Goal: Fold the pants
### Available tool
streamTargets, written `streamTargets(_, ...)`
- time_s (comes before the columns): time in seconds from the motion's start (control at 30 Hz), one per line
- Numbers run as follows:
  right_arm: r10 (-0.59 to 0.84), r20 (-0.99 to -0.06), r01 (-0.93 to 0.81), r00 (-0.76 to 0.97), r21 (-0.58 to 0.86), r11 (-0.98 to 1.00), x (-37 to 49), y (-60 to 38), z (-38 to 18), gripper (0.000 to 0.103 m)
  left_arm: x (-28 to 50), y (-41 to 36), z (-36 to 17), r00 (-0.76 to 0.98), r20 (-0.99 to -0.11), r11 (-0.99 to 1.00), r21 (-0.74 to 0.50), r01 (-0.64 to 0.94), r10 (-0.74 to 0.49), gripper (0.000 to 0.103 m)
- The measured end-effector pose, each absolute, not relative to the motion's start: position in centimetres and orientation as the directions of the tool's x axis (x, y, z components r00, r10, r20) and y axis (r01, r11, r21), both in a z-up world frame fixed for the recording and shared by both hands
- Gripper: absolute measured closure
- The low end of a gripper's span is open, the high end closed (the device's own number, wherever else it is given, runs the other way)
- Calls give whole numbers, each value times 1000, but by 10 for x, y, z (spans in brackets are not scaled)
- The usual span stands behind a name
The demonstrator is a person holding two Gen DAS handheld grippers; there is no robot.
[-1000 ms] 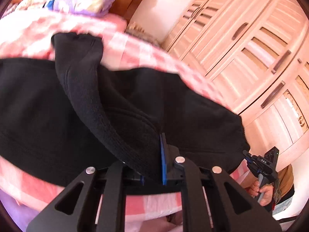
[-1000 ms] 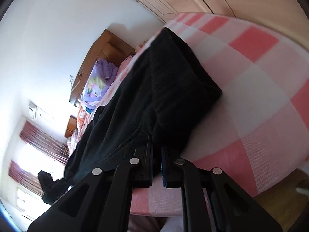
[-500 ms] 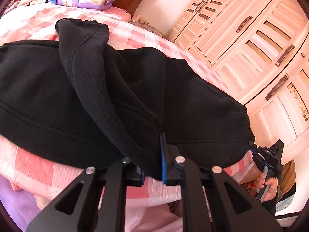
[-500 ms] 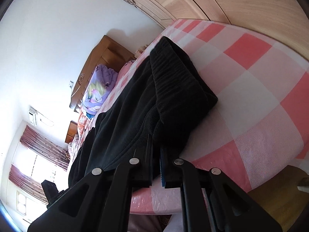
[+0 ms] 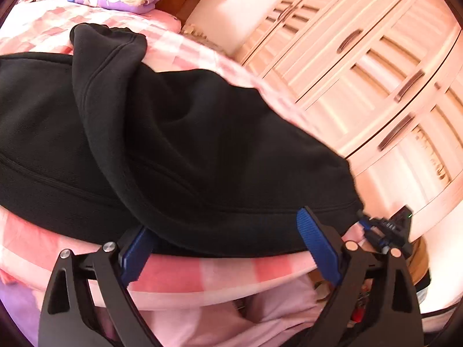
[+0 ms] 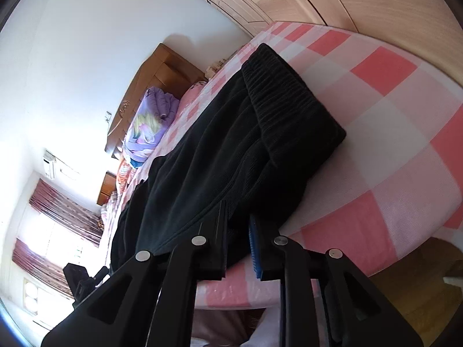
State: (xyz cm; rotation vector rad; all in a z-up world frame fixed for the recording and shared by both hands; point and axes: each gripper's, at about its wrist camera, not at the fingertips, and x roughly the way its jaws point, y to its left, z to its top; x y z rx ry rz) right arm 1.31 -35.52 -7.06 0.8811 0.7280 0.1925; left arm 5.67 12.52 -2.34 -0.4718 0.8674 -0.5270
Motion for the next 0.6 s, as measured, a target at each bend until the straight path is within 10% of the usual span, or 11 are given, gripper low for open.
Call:
streamTargets(0.27, 519, -483, 122, 706, 804, 582, 12, -334, -85, 81, 61, 113, -33, 521, -526, 697, -686, 207, -672, 8)
streamTargets(0.37, 522, -467, 55, 714, 780, 623, 10, -317, -75, 50, 60, 111, -31, 526, -527, 702, -681, 208, -667, 8)
streamTargets(0.43, 542, -447, 10, 711, 778, 628, 10, -306, -67, 7, 60, 114, -31, 524, -517, 689, -696, 203, -677, 7)
streamTargets(0.6, 565, -439, -26, 699, 773, 634, 15, -286, -66, 7, 53, 113, -32, 524, -515, 687, -697, 205, -679, 7)
